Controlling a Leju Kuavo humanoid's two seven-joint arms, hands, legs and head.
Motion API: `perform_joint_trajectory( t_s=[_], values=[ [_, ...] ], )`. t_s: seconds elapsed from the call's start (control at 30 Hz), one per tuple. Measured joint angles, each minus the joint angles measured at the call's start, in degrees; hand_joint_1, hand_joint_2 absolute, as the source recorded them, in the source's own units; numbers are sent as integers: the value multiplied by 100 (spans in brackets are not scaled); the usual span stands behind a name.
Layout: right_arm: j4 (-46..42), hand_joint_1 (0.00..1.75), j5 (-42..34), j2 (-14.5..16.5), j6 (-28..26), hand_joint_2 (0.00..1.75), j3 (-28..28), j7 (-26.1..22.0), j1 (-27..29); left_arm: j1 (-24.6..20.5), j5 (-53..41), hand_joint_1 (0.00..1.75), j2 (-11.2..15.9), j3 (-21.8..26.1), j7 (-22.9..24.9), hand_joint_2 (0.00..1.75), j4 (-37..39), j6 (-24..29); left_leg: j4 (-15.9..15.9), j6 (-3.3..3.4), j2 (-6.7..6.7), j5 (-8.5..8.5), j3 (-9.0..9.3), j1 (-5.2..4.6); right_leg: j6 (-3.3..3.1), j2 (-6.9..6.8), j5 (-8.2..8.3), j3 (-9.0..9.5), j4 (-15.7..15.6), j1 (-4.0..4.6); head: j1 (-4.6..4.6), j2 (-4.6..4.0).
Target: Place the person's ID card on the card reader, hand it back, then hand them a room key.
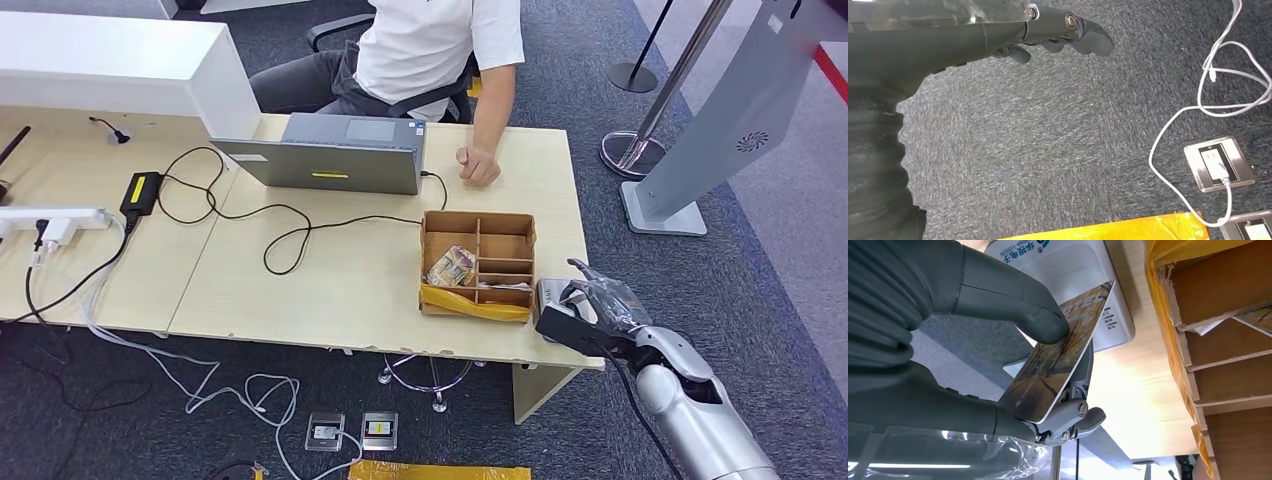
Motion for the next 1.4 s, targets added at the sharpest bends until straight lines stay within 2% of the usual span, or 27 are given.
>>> perform_joint_trajectory(
  t_s=[1.4],
  values=[
    [46,175,21,55,-74,175,-7,-68,266,13,-19,0,-55,0,24,175,0,58,0,0,1,0,6,0,-1,2,0,4,0,0,1,0]
  ],
)
